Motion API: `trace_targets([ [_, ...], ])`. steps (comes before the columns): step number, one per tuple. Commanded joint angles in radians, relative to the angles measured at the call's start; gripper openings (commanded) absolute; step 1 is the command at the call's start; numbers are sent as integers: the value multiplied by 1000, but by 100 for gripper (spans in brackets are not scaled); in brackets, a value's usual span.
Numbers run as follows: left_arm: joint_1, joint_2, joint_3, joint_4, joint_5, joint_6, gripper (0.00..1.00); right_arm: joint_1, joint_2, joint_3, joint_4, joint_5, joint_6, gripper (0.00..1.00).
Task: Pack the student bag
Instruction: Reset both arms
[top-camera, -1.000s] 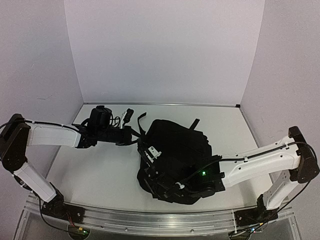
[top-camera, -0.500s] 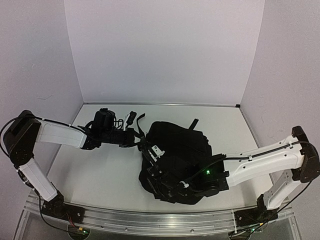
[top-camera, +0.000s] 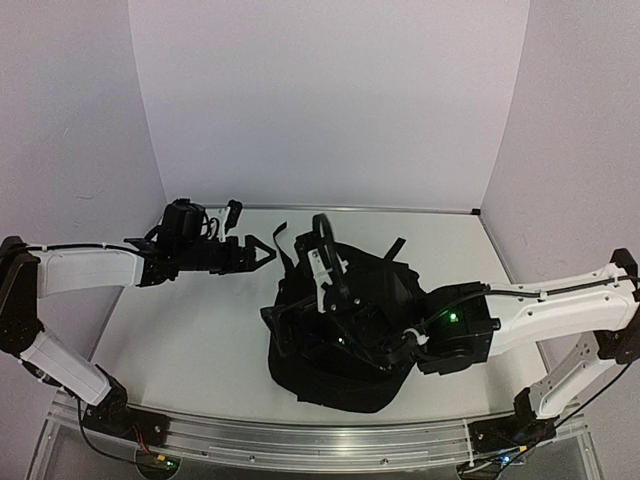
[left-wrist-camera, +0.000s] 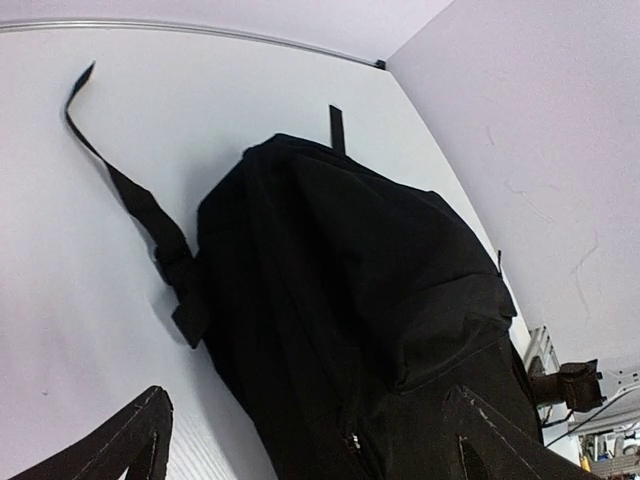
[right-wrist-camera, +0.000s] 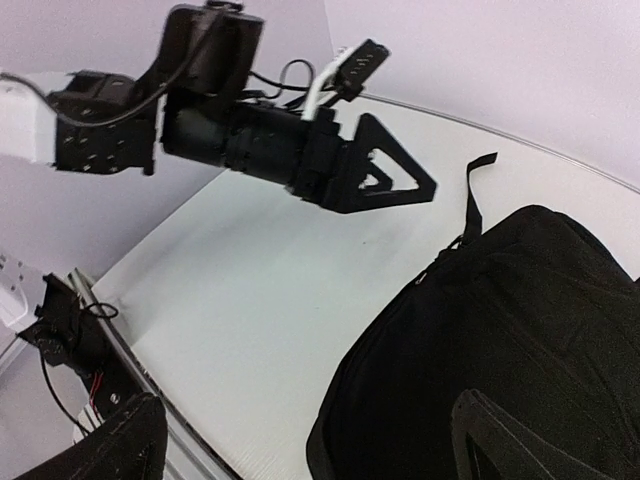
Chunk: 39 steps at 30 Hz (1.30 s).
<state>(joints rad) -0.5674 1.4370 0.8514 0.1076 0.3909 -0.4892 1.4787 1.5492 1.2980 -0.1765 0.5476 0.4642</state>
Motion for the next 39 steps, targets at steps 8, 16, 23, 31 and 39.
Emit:
trace_targets([
  [8,246,-83,102,-301,-109,21,98,-453,39,3,-18,-331,73,98],
  [16,536,-234,29,-359,-120,5,100,-834,-52,-160,-17,-432,47,98],
  [23,719,-363,34,-456,-160,-3,100,-1113,-271,-284,-16,-438,-7,98],
  [31,729,-522,-89,-320,-351,84,100,-1194,-578,-470,243,-291,-162,98],
  [39,729,-593,-322,-17,-372,157,100,-1194,-712,-847,738,-304,-274,98],
])
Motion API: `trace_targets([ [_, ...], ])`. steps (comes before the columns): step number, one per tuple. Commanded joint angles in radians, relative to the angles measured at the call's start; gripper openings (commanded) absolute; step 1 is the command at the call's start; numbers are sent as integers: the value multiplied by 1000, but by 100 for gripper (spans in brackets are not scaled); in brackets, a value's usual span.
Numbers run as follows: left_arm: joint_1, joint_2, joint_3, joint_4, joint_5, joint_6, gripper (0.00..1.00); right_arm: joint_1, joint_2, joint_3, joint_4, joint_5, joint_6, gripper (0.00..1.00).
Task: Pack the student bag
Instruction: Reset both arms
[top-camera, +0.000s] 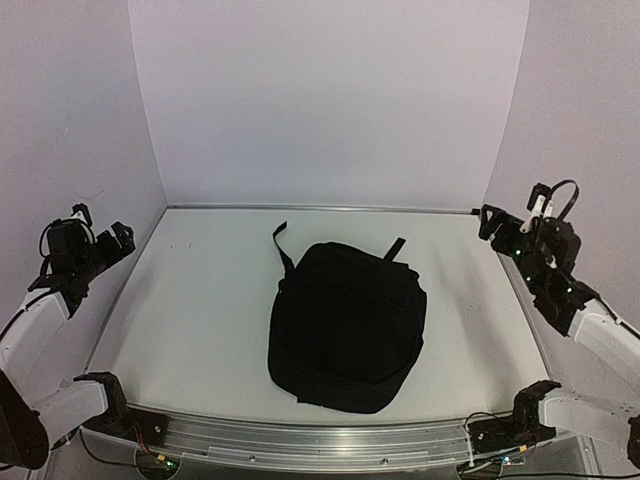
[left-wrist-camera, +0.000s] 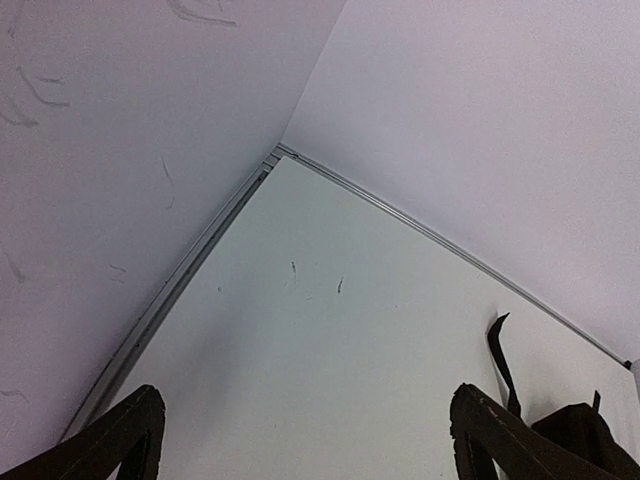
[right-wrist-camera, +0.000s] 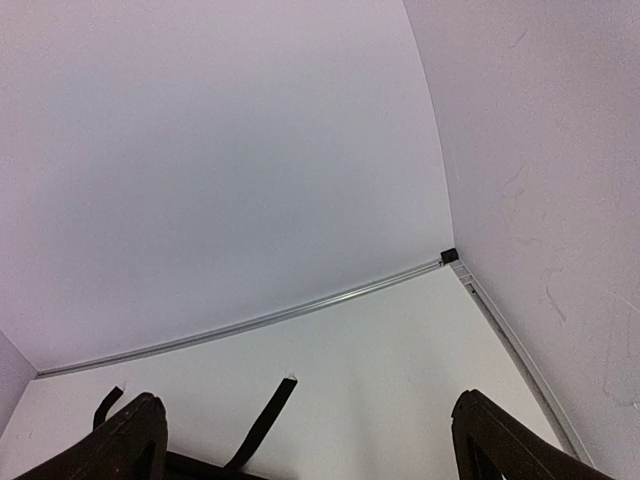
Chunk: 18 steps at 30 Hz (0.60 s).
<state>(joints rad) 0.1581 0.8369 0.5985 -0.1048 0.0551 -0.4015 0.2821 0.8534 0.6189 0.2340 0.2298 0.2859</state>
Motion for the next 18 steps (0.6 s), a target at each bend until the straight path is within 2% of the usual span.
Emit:
trace_targets([
  [1,4,16,-85,214,-33,82,100,2,-27,-224,405,17,-106,98],
  [5,4,47,-155,285,-7,144,100,3,-42,-361,566,44,-144,98],
  [10,3,85,-231,391,21,139,100,3,-60,-413,587,66,-178,98],
  [18,4,113,-278,441,30,133,100,2,-104,-446,574,79,-189,98],
])
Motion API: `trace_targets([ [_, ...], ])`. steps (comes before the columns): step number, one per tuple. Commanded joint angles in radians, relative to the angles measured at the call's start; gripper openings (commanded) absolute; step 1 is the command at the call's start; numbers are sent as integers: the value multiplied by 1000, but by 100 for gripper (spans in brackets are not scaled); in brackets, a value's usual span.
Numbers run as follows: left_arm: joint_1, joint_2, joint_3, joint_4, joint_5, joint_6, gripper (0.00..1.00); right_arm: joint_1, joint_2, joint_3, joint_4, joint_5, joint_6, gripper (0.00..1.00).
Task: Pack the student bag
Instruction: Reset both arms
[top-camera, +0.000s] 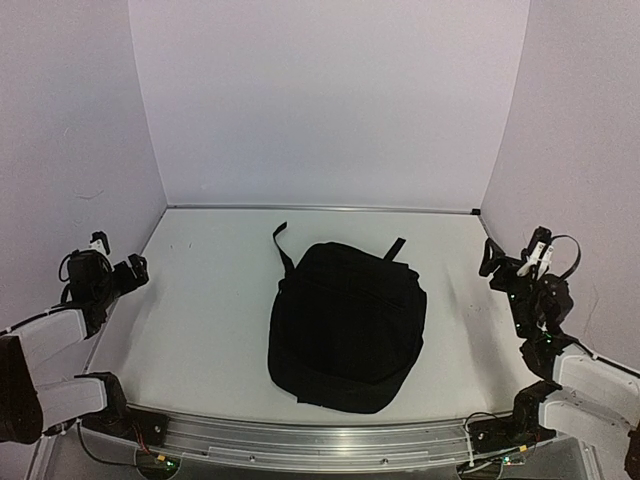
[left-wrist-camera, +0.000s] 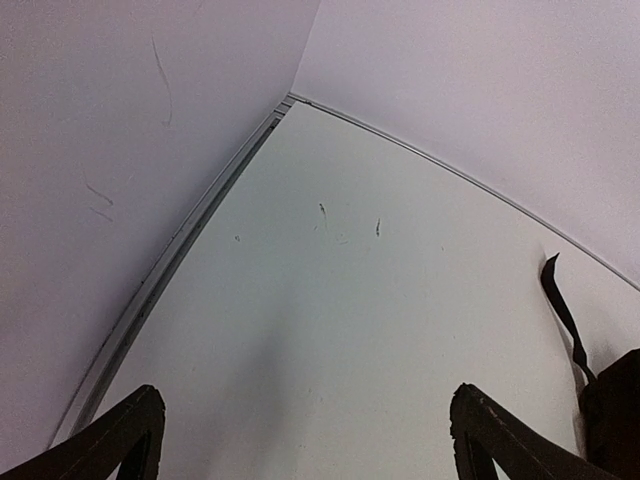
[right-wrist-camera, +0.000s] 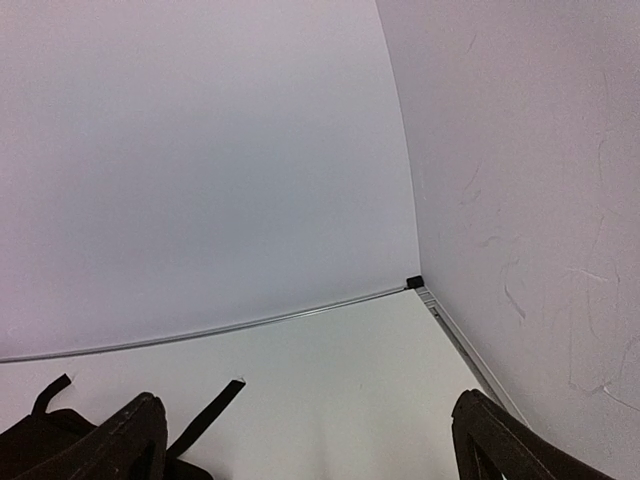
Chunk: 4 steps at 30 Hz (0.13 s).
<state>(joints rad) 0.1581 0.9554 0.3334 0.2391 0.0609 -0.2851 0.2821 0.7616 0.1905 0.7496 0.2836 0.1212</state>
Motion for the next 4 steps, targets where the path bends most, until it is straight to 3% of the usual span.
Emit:
trace_targets([
  [1,4,-12,-16,101,24,17,100,3,-12,-18,59,26,-24,98],
  [4,4,-26,-22,100,6,14,100,2,-8,-21,58,28,-26,98],
])
